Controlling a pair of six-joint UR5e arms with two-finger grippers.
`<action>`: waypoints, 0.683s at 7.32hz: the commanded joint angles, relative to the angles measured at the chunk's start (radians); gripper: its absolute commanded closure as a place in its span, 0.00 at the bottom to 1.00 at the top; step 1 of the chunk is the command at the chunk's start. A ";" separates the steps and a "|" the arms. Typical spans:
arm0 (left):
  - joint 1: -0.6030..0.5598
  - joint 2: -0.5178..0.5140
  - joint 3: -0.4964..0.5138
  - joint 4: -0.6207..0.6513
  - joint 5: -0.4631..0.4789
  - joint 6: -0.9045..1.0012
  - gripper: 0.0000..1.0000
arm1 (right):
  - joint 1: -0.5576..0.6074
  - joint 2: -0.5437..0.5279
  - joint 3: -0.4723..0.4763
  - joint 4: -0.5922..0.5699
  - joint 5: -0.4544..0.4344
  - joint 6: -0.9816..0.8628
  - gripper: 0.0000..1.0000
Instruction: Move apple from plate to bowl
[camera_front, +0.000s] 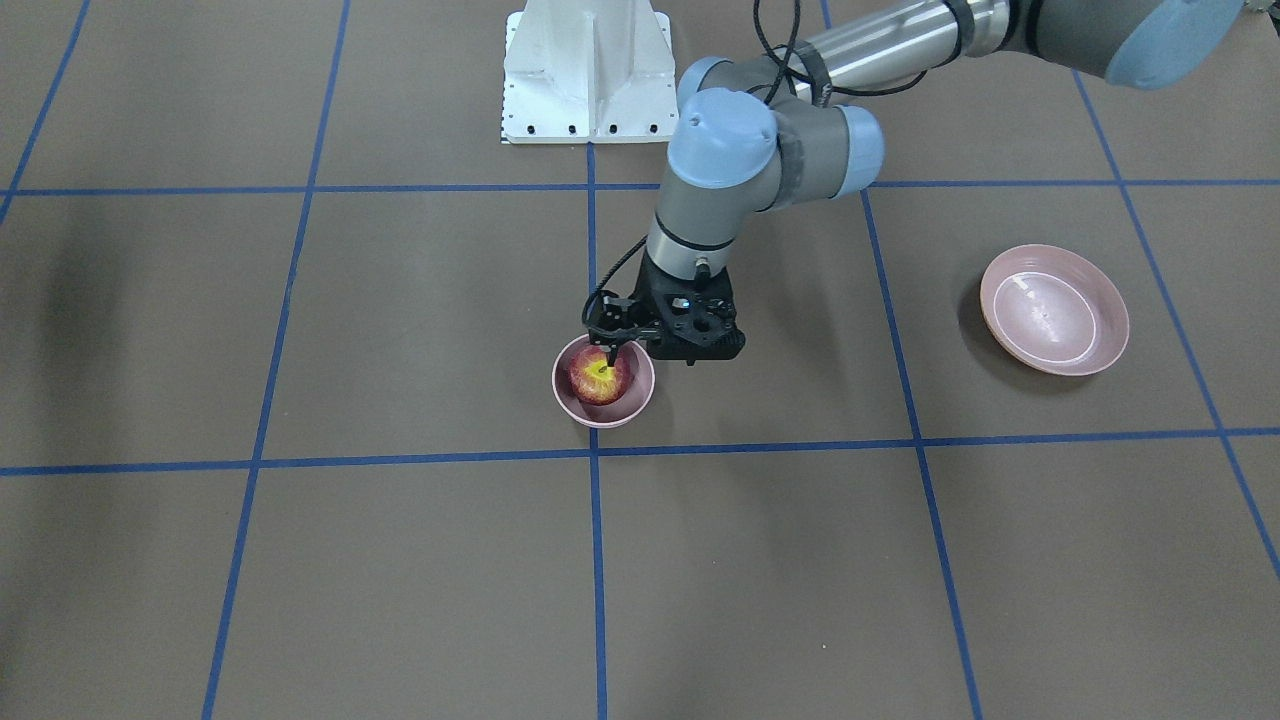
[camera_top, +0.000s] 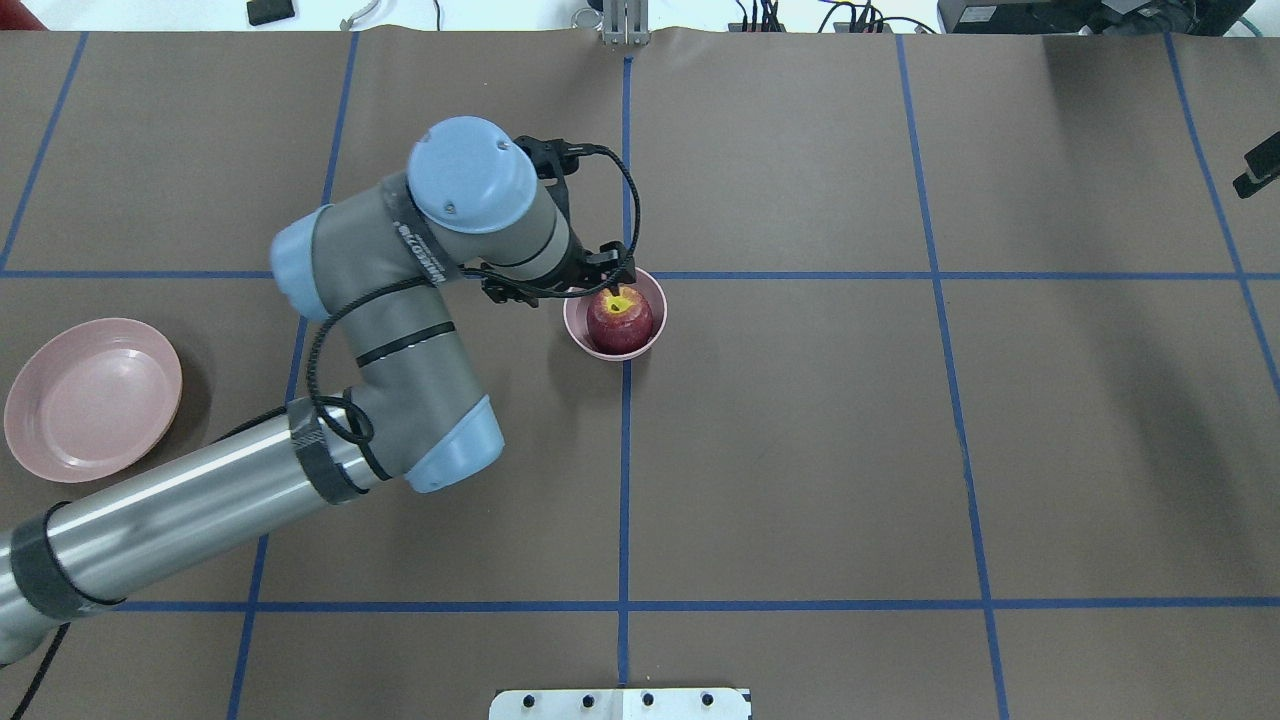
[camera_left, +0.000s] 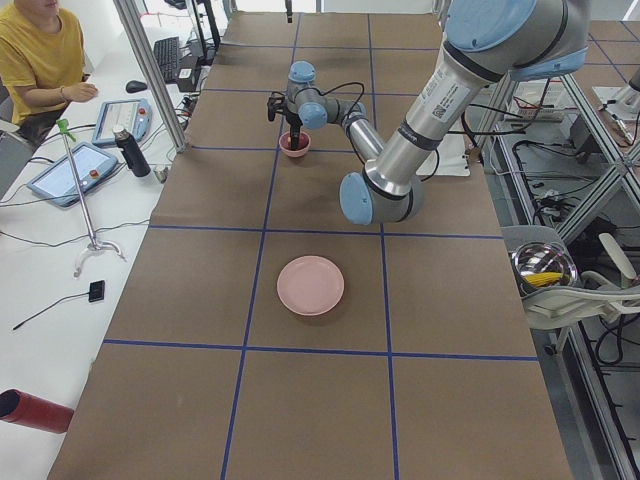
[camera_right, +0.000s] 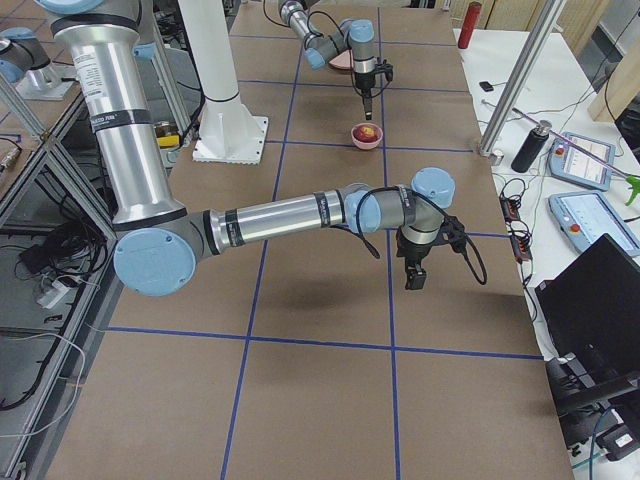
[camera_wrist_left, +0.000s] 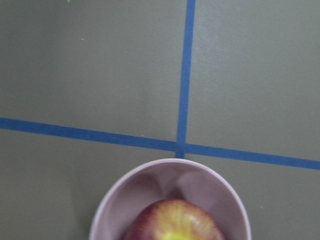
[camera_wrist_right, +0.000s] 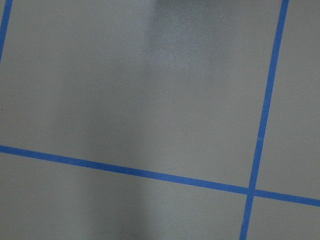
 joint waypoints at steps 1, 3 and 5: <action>-0.117 0.198 -0.170 0.082 -0.090 0.278 0.02 | 0.000 -0.006 0.000 0.000 -0.001 0.000 0.00; -0.272 0.340 -0.250 0.203 -0.185 0.638 0.02 | 0.005 -0.023 0.009 -0.002 -0.001 -0.002 0.00; -0.495 0.488 -0.243 0.219 -0.324 0.945 0.02 | 0.078 -0.070 0.012 -0.002 -0.004 -0.015 0.00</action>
